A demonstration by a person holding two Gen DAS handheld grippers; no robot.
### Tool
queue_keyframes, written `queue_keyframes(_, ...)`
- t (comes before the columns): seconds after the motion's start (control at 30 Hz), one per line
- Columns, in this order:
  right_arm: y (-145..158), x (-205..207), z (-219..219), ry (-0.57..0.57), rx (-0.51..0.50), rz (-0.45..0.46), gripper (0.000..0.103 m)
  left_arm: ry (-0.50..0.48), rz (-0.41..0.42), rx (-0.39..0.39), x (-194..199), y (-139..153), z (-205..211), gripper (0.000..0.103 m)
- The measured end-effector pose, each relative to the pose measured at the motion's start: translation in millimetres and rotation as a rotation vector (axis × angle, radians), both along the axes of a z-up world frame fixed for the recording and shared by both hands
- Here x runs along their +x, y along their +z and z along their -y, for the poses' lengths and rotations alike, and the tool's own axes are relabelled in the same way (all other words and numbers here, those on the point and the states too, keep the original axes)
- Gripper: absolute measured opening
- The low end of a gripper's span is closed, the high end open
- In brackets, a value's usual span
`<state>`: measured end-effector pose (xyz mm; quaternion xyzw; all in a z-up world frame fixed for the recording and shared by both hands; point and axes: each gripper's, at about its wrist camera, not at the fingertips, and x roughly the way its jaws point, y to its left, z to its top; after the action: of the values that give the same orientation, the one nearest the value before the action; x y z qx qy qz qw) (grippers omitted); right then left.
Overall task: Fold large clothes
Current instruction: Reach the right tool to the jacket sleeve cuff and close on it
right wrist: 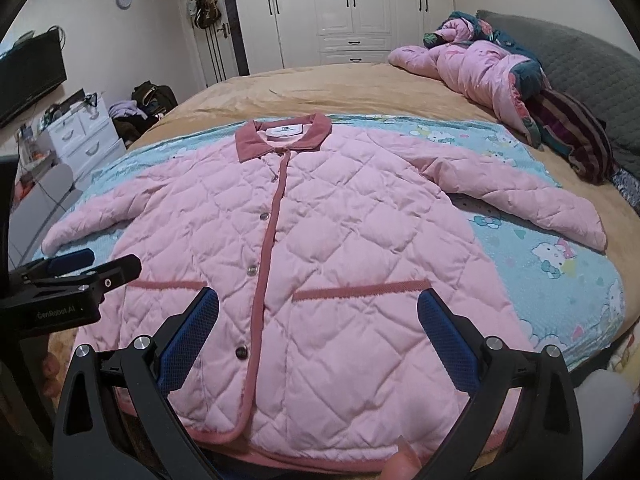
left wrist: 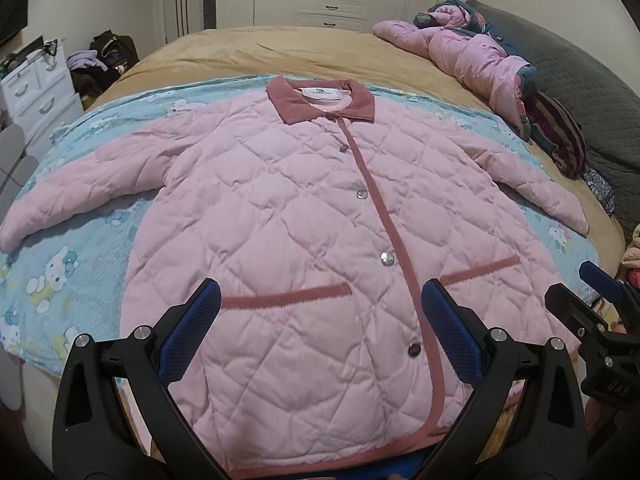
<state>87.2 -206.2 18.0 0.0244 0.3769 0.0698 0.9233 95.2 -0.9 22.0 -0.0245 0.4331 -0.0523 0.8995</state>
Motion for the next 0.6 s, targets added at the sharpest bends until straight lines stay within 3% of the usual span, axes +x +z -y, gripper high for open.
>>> queue_keyframes(0.5, 14, 65, 37, -0.129, 0.004, -0.019, 0.099, -0.058, -0.030, -0.013, 65, 11, 18, 0.094)
queue_keyframes(0.6, 18, 77, 47, -0.152, 0.004, -0.015, 0.099, -0.072, -0.008, 0.022, 78, 17, 28, 0.094)
